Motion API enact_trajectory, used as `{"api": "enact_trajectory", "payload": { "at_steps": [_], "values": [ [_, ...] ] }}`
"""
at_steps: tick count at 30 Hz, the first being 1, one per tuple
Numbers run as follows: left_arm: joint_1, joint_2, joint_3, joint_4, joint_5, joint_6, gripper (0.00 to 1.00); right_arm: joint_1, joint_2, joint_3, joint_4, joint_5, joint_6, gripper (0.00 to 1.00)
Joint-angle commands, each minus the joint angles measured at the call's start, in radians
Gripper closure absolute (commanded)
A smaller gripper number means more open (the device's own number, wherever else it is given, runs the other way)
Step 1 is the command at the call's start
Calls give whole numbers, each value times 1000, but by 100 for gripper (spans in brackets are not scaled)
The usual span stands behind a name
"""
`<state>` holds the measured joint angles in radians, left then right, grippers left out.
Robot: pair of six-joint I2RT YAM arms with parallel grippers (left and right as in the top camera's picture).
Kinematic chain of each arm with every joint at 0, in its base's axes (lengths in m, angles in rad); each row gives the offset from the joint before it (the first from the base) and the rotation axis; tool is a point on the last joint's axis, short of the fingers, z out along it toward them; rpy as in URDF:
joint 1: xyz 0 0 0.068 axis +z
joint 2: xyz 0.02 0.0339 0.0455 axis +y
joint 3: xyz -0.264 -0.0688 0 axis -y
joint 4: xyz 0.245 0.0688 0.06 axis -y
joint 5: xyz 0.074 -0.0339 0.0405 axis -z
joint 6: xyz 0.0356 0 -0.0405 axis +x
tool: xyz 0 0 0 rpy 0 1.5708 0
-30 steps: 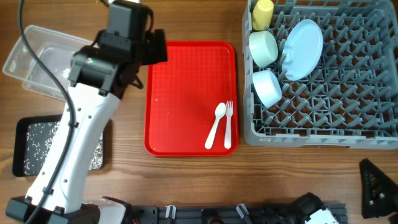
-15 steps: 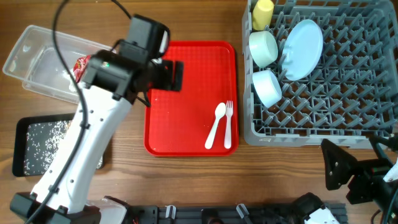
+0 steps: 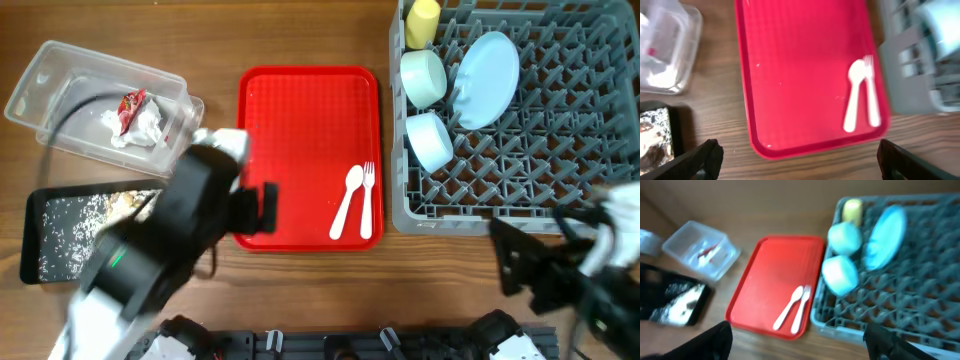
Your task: Sort waste into correct bins and load items into the dishwasher rack
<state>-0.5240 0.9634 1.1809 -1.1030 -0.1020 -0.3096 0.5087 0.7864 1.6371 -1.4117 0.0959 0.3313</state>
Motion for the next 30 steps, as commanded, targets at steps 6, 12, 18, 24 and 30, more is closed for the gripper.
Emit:
{"api": "enact_trajectory", "payload": {
  "at_steps": [6,12,18,24,30],
  "values": [
    [0,-417,-11,-52,0,-58,0,-1,188,-278,176,-291,16,22],
    [0,-537,-11,-122,-18,-59,0,92,301,-381,320,-315,51,21],
    [0,-566,-11,-134,-30,-59,0,243,441,-486,412,-155,196,17],
    [0,-565,-11,-134,-30,-59,0,279,599,-558,548,-145,264,13],
    [0,-565,-11,-134,-30,-59,0,279,745,-598,698,-143,305,14]
  ]
}}
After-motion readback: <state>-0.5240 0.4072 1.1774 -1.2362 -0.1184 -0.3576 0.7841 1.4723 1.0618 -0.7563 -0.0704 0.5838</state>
